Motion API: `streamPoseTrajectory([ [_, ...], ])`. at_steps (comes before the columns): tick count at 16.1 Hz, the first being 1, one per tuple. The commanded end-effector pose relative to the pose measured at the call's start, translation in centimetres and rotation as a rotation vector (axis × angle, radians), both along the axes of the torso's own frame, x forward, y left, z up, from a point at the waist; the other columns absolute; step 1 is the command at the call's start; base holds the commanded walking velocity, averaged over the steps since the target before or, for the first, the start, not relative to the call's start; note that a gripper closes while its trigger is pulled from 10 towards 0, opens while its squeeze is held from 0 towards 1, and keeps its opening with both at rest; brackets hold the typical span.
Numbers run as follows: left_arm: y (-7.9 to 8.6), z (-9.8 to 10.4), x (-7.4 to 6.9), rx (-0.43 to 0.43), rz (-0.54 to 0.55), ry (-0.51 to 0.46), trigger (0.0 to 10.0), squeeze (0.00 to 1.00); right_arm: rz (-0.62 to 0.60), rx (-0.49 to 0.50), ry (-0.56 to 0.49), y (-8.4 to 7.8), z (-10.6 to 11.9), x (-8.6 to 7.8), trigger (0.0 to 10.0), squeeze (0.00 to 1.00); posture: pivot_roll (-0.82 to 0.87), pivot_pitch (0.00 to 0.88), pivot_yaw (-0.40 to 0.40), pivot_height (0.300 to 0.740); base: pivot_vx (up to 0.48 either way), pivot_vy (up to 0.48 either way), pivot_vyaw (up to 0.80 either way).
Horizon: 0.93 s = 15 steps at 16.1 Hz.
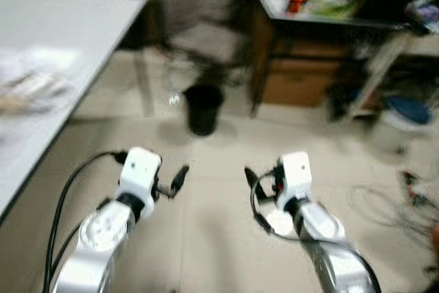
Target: Picking trash to rubbish bin
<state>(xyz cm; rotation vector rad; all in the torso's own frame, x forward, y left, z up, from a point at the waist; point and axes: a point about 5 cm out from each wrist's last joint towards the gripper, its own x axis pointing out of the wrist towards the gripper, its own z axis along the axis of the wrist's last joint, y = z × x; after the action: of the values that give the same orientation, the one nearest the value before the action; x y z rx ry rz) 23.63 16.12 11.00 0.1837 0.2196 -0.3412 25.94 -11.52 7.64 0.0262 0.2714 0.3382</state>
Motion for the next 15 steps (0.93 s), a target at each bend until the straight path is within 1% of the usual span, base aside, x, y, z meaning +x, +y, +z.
streamPoseTrajectory([
  [1, -0.3, 0.5, 0.2, -0.006, -0.017, -0.023, 10.0, 0.0, -0.009, -0.002, 0.001, -0.4, 0.0, -0.1, 10.0, 0.0, 0.01, 0.045, -0.062, 0.74, -0.27, 0.0, 0.0],
  [10, -0.1, 0.5, 0.1, -0.004, 0.0, -0.026, 10.0, 0.0, -0.003, -0.004, -0.009, -0.5, 0.1, 0.3, 10.0, 0.0, 0.01, 0.04, -0.07, 0.74, -0.268, 0.0, 0.0],
  [11, 0.0, 0.6, 0.2, 0.001, 0.014, -0.046, 10.0, 0.0, -0.004, -0.002, -0.02, -0.5, 0.3, 0.3, 10.0, 0.0, 0.01, 0.039, -0.071, 0.74, 0.0, 0.0, 0.0],
  [12, 0.3, 0.7, 0.3, 0.016, 0.059, -0.072, 10.0, 0.0, -0.015, -0.008, -0.043, -0.6, 0.5, 0.4, 10.0, 0.0, 0.01, 0.039, -0.072, 0.74, 0.0, 0.0, 0.0],
  [13, 0.6, 0.9, 0.6, 0.03, 0.112, -0.098, 10.0, 0.0, -0.03, -0.045, -0.092, -0.8, 0.9, 0.7, 10.0, 0.0, 0.01, 0.039, -0.076, 0.74, 0.0, 0.0, 0.0],
  [14, 0.7, 1.0, 0.7, 0.032, 0.127, -0.11, 10.0, 0.0, -0.033, -0.068, -0.118, -0.9, 1.1, 0.8, 10.0, 0.0, 0.01, 0.039, -0.076, 0.74, 0.0, 0.0, 0.0],
  [15, 0.9, 1.9, 0.9, 0.043, 0.153, -0.175, 10.0, 0.0, -0.036, -0.117, -0.163, -1.2, 1.5, 1.1, 10.0, 0.0, 0.01, 0.04, -0.078, 0.74, 0.0, 0.0, 0.0],
])
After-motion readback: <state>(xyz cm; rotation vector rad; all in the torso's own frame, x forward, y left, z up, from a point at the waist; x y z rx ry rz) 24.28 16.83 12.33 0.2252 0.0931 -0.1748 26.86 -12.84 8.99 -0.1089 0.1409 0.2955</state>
